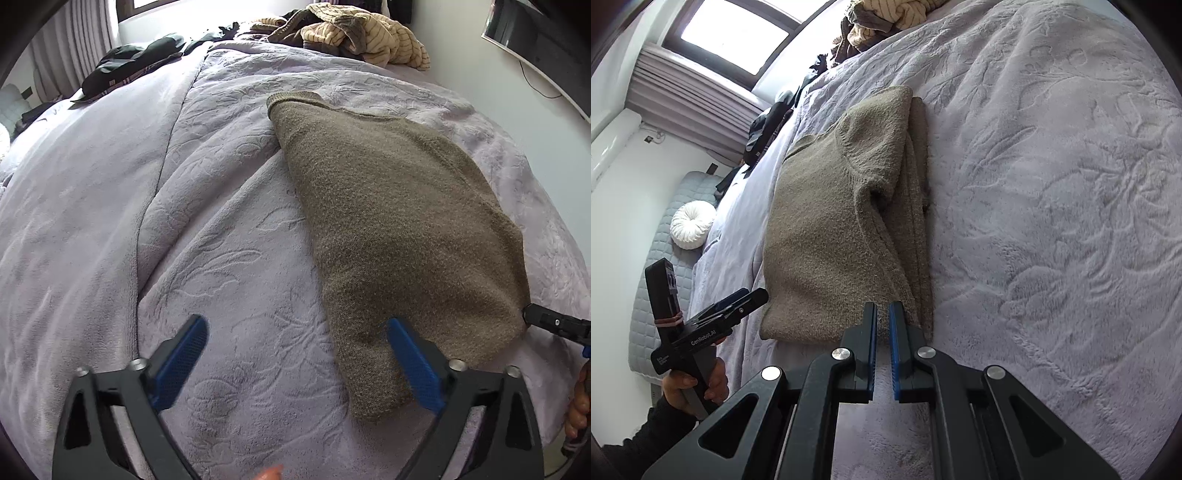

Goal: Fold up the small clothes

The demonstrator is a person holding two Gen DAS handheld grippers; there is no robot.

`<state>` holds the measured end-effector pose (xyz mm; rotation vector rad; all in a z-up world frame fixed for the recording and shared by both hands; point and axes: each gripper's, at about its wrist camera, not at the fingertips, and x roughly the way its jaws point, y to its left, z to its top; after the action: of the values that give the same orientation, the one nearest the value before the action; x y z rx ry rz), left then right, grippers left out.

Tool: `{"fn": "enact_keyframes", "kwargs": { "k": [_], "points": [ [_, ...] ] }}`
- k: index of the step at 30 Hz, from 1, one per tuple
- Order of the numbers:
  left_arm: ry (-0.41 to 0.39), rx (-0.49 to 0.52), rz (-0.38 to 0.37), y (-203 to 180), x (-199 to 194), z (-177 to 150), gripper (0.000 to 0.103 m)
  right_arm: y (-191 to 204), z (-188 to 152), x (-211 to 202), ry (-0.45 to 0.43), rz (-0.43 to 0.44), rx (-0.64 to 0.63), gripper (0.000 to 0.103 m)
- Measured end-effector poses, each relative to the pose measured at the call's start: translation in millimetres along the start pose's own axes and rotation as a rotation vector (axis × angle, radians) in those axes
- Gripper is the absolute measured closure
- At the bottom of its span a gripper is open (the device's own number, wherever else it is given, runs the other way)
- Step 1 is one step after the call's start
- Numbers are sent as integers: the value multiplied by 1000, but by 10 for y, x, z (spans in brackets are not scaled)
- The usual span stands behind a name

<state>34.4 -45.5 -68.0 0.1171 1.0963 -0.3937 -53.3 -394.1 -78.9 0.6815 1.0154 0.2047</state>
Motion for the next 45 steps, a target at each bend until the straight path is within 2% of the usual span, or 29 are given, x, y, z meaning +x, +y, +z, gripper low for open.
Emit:
{"fn": "enact_keyframes", "kwargs": {
  "k": [5, 9, 12, 17, 19, 21, 22, 33, 36, 39, 43, 45],
  "points": [
    [-3, 8, 1, -2, 1, -1, 0, 7, 0, 3, 1, 1, 5, 96],
    [36, -35, -34, 78, 38, 13, 0, 30, 14, -4, 3, -2, 4, 95],
    [58, -58, -6, 141, 98, 7, 0, 48, 29, -24, 0, 5, -1, 95],
    [75, -112, -57, 230, 129, -25, 0, 77, 101, -91, -17, 6, -12, 95],
    [63, -120, -56, 238, 117, -2, 0, 80, 144, -122, -30, -8, -8, 88],
    [53, -123, -56, 239, 104, 27, 0, 70, 183, -149, -46, -30, -2, 55],
    [50, -122, -56, 234, 101, 47, 0, 65, 205, -161, -54, -30, -2, 52],
    [11, -113, -65, 174, 110, 334, 0, -153, 426, -92, -60, -8, 82, 52],
    [4, -119, -81, 154, 142, 454, 0, -198, 510, -57, -65, 5, 104, 63],
    [5, -125, -118, 121, 214, 591, 0, -210, 622, 13, -61, 17, 117, 63],
    [46, -187, -205, 136, 411, 762, 0, -229, 814, 143, -64, 17, 138, 63],
    [60, -207, -208, 135, 488, 787, 0, -230, 917, 250, -56, 12, 136, 63]
  ]
}}
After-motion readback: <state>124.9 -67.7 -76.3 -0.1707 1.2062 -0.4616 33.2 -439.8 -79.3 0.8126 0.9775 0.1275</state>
